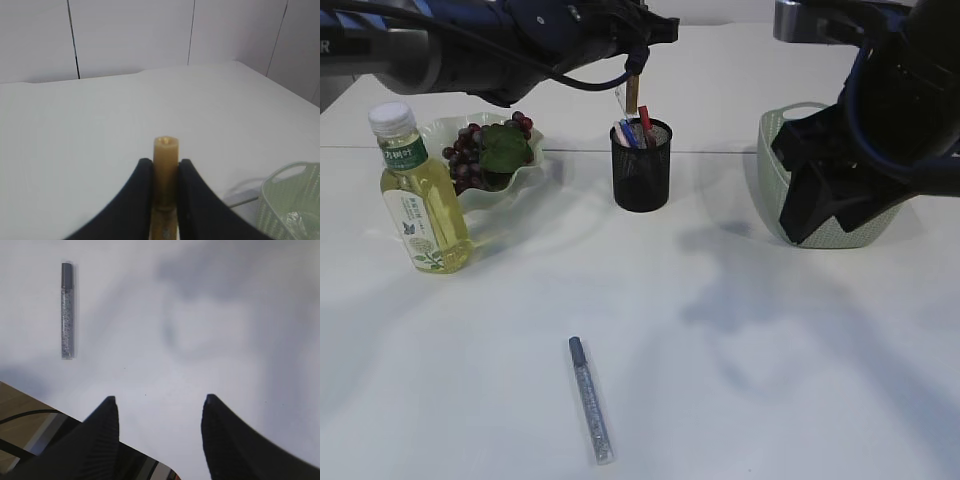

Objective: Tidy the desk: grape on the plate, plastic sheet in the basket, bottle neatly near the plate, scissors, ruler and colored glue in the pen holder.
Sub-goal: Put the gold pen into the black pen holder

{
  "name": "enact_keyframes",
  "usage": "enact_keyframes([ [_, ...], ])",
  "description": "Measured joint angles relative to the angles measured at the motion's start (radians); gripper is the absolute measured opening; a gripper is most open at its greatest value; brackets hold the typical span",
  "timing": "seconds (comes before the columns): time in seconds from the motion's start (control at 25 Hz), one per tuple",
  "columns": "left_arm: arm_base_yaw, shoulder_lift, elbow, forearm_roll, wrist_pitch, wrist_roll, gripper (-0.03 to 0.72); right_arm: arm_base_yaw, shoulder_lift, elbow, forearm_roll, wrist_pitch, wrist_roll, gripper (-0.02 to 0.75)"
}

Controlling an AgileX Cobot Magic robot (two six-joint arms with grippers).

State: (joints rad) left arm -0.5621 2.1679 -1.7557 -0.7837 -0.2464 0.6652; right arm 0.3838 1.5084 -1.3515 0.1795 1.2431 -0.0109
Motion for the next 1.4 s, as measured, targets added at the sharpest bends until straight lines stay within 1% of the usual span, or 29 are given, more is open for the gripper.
enact_keyframes([
  [0.56,0.0,0.121,-0.083,-0.002,0.002,-0.018,0.084,0.0,0.0,0.0,0.0,0.0,-0.002,0.422],
  [0.84,0.0,0.181,-0.144,-0.002,-0.002,-0.029,0.084,0.0,0.0,0.0,0.0,0.0,-0.008,0.422],
  [1.4,0.0,0.186,-0.148,-0.002,-0.001,-0.031,0.084,0.0,0.0,0.0,0.0,0.0,-0.008,0.421],
])
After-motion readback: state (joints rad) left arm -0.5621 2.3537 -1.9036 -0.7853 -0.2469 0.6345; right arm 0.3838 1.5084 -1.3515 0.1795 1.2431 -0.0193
